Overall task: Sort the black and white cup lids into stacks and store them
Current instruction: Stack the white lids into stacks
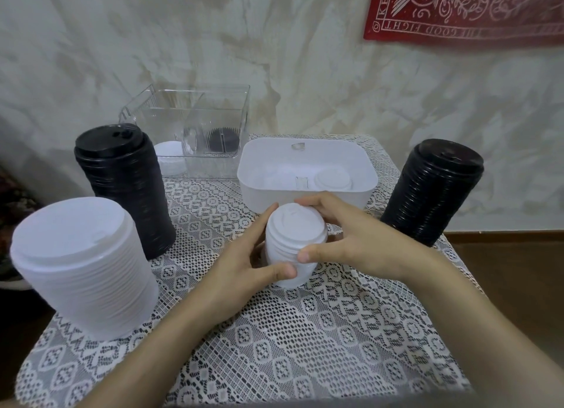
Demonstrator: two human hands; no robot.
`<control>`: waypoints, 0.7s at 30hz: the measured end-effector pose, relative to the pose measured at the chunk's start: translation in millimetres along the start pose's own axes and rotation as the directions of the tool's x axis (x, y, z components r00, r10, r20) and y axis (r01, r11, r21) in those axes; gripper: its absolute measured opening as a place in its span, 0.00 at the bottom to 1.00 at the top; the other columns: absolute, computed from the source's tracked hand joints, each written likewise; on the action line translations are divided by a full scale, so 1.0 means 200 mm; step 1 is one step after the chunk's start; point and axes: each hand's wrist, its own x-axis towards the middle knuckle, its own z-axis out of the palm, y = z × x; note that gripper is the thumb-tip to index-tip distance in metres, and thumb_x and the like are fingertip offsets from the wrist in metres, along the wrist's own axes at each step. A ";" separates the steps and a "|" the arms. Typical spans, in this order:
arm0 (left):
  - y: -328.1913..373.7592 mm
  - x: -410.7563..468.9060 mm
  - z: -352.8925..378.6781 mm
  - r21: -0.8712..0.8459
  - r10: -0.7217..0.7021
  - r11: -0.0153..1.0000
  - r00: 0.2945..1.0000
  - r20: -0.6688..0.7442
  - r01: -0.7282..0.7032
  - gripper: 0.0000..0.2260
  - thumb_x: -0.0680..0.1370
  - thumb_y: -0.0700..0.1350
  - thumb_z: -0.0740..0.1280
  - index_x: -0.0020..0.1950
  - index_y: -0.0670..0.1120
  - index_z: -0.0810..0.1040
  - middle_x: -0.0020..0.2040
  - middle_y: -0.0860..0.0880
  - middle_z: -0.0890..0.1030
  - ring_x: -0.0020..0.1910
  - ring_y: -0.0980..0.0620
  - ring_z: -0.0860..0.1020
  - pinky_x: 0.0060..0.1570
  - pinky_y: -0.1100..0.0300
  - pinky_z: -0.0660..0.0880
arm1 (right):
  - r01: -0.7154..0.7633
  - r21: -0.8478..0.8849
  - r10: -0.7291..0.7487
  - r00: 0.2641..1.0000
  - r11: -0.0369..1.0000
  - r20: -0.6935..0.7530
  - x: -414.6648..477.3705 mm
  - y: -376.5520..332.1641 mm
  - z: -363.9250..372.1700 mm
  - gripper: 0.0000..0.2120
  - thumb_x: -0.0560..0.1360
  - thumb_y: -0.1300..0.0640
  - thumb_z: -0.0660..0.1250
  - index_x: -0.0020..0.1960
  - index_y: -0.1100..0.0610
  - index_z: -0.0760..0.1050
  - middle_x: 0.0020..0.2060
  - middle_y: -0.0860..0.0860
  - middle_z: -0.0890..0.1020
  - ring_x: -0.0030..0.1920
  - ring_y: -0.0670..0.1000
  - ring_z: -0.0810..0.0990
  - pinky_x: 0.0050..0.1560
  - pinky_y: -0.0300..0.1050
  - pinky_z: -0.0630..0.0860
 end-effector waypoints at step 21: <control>-0.04 0.00 0.00 0.101 -0.015 0.995 1.000 0.006 0.015 0.36 0.73 0.48 0.78 0.79 0.54 0.67 0.70 0.58 0.78 0.71 0.56 0.75 0.73 0.47 0.71 | -0.026 -0.217 0.028 1.000 0.976 0.010 -0.02 -0.11 0.00 0.41 0.73 0.44 0.77 0.81 0.43 0.61 0.78 0.40 0.67 0.75 0.40 0.65 0.75 0.37 0.60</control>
